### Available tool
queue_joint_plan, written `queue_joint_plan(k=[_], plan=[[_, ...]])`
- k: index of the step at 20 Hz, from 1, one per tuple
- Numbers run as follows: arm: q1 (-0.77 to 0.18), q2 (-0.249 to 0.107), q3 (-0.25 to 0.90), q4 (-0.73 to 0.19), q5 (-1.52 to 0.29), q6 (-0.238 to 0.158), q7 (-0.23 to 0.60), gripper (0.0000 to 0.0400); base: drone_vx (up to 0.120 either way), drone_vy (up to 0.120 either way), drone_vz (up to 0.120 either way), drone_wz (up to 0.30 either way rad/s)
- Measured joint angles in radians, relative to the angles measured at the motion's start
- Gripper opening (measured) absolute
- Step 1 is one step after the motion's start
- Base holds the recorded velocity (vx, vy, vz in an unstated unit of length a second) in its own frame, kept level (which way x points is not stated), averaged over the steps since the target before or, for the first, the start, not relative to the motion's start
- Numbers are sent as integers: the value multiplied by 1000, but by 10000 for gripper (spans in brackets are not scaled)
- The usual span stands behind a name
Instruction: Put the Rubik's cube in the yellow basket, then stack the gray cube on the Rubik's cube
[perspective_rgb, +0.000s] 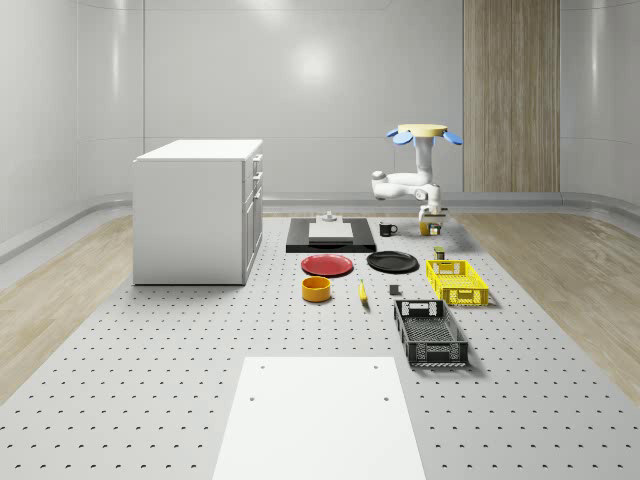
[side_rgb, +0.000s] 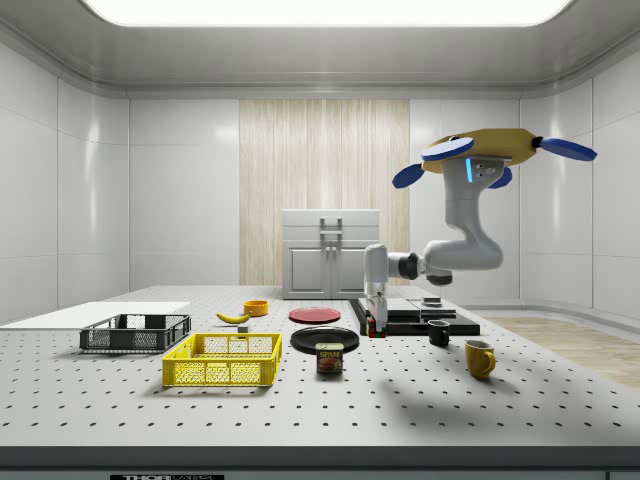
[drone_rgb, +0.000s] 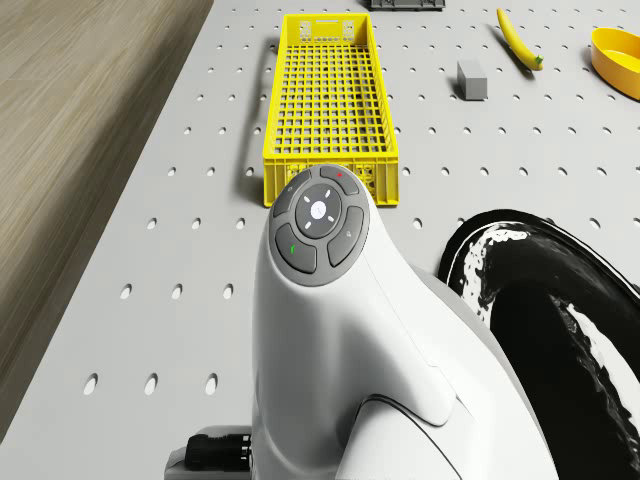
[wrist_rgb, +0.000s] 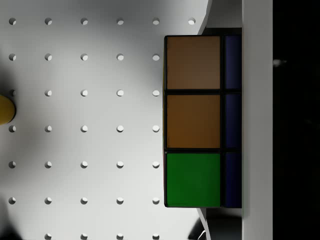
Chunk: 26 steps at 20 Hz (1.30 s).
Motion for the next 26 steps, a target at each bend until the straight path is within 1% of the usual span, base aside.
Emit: queue_joint_plan(k=[26], plan=[[-10, -56, 9, 2, 23, 52, 9, 325, 120, 0, 0, 0]])
